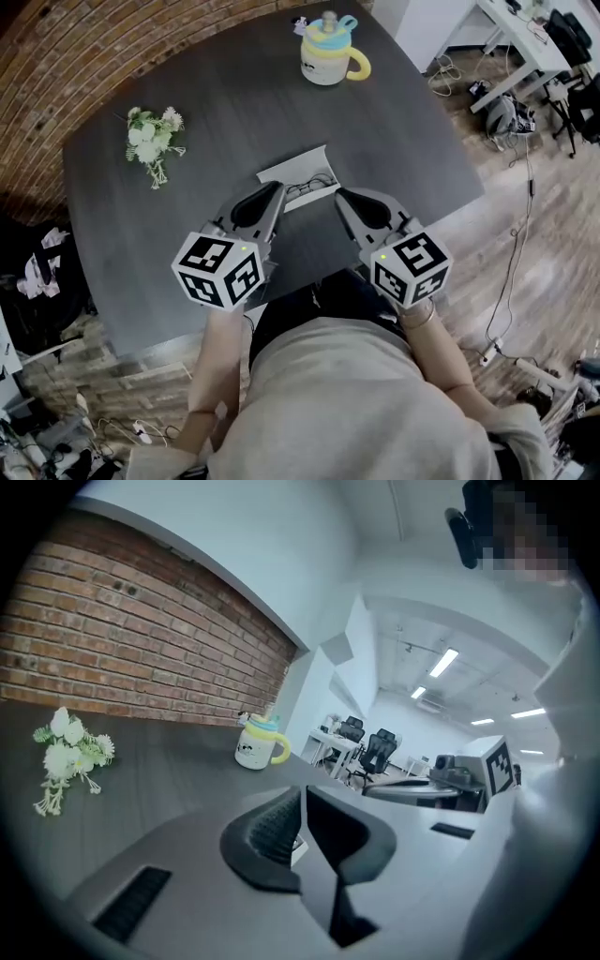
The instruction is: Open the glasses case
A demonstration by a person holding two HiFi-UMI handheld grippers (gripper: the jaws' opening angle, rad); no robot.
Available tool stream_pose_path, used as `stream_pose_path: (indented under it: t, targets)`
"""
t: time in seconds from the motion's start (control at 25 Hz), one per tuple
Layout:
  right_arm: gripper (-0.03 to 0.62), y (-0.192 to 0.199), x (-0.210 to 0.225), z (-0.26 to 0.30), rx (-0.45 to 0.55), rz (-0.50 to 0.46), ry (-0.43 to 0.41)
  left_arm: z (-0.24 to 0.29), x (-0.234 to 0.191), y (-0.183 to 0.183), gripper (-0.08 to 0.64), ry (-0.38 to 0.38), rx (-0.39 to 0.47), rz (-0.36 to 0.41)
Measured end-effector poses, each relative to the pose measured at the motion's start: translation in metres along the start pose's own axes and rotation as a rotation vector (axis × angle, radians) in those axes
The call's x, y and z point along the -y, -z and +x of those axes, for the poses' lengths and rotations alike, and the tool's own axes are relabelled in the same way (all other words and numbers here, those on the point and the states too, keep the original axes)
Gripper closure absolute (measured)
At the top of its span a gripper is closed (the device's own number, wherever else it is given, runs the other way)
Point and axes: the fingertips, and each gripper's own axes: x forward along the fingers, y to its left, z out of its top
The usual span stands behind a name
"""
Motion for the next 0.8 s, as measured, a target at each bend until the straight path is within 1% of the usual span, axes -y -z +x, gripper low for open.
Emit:
stream_pose_path:
  t: [0.16,0.28,0.52,0.6,0.8]
  targets:
    - [0.588,-0.013,-0.006,-0.001,0.039,-0.042,-0.026,-0.005,0.013,0.005,0.523,0.019,-0.003,0.032]
    - [0.588,-0.021,-0.012,0.0,0.047,-0.048,-0.052,-0.008,0.018,0.005,0.523,0.018,0.021,0.012]
    - [0.588,-0.024,-0.022,-0.001,0.028,-0.047,-0.081,-0.008,0.017,0.014,0.523,-0.074,0.015,-0.021]
    - [0.588,-0.02,-0.023,0.001,0.01,-0.048,-0.085,-0.01,0.019,0.019,0.523,-0.083,0.012,-0.035]
    - [0.588,-0.007,-0.025,0.008,-0.028,-0.031,-0.111,-0.013,0.023,0.035,0.523,-0.071,-0.032,-0.045]
